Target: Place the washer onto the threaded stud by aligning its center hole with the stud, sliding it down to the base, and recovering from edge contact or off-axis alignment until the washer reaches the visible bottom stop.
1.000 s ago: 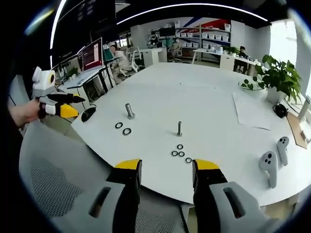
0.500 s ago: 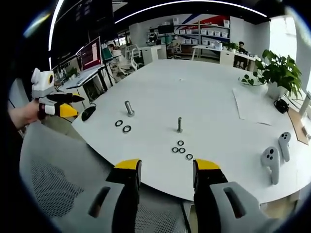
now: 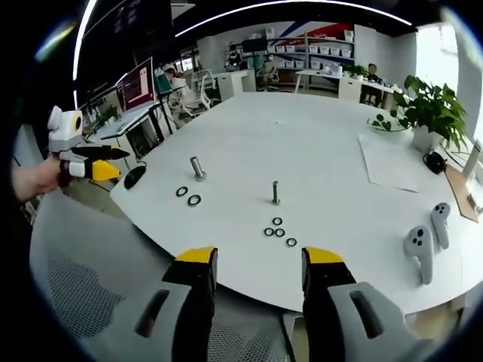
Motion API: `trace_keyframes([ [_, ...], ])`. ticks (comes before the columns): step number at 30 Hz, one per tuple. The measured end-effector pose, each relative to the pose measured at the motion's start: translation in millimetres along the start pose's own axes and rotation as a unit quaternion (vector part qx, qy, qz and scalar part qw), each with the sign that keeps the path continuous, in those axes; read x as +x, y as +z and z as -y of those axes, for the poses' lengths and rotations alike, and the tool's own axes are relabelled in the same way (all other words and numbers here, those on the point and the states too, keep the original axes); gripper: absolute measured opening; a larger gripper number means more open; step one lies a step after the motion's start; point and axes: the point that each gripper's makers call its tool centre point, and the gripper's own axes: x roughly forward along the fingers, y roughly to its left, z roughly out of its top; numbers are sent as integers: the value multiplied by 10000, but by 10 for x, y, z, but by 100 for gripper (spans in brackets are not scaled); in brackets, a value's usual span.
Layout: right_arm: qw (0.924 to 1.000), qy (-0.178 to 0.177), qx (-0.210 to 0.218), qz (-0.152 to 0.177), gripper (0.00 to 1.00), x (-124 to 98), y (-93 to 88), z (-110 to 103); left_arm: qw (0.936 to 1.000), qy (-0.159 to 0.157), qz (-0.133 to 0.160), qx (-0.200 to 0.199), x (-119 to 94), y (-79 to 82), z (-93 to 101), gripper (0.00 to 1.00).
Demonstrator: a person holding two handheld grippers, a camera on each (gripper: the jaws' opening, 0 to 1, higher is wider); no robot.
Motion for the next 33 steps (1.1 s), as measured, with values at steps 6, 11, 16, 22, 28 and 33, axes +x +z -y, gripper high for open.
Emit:
trace_keyframes([
  [6,9998,168,-66,39,49,4,18,-75,9995,291,-36,-84,-22,-20,-135,69],
  [11,9993,329,-164,37,49,17,17,-140,9992,379,74,-74,-36,35,-168,69],
  [16,9993,348,-119,54,50,15,20,-151,9988,486,98,-18,-60,29,-209,69],
  [22,9987,477,-170,47,50,18,17,-200,9981,587,102,153,-61,45,-209,68],
  [28,9982,568,-199,60,50,17,18,-243,9981,589,-15,196,-46,-1,-219,68],
  [33,9979,606,-208,66,50,17,22,-254,9980,567,-152,252,-19,-56,-198,69],
])
